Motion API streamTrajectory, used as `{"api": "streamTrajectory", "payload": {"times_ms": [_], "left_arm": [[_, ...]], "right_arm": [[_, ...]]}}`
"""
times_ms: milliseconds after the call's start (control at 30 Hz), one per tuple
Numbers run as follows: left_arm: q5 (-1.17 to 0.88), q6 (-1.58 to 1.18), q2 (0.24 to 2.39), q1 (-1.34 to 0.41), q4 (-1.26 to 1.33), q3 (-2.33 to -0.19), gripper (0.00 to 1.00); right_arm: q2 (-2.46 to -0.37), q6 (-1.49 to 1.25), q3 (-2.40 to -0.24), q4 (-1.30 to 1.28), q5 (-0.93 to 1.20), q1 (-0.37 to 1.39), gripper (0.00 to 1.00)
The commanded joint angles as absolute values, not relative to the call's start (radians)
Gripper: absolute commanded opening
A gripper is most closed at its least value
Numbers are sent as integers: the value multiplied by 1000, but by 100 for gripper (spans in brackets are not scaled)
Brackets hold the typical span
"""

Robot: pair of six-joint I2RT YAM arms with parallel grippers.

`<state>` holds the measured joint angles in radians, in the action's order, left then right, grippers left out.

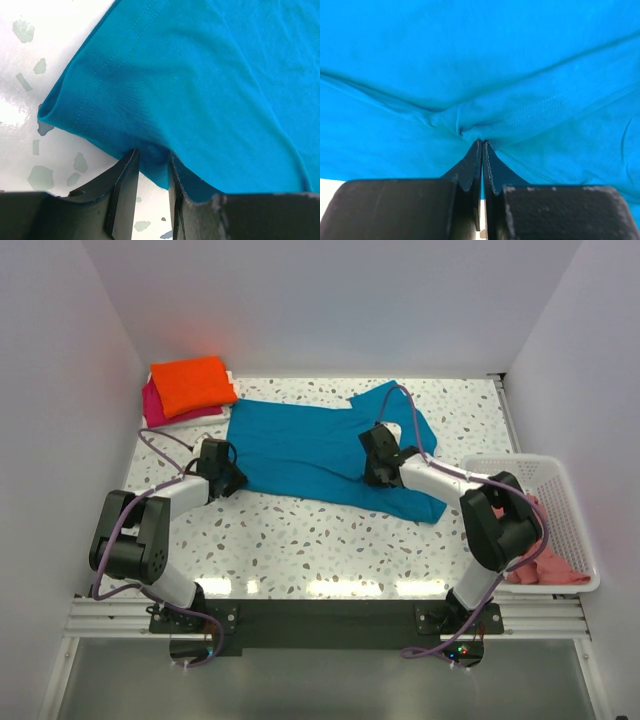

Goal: Fold and stack the t-shirts
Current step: Fold the tshirt

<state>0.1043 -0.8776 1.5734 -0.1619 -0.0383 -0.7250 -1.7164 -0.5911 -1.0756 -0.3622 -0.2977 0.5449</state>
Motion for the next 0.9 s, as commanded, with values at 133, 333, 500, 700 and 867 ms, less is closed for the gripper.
{"api": "streamTrajectory", "payload": {"times_ms": [133, 333, 500, 700, 867], "left_arm": [[95, -870, 1588, -155, -21, -729, 33], [94, -870, 1586, -155, -20, -729, 33], [84, -870, 1589, -156, -17, -727, 32], [80, -873, 1598, -156, -15, -726, 32], [81, -876, 1597, -156, -15, -724, 31]], "right_arm": [[-1795, -551, -1230, -396, -368, 538, 0], [-1871, -514, -1350, -422, -385, 512, 0], [-1919, -503, -1388, -430, -382, 466, 0], [-1937, -479, -1425, -420, -364, 431, 0], [-1965, -446, -1469, -423, -374, 425, 1]]}}
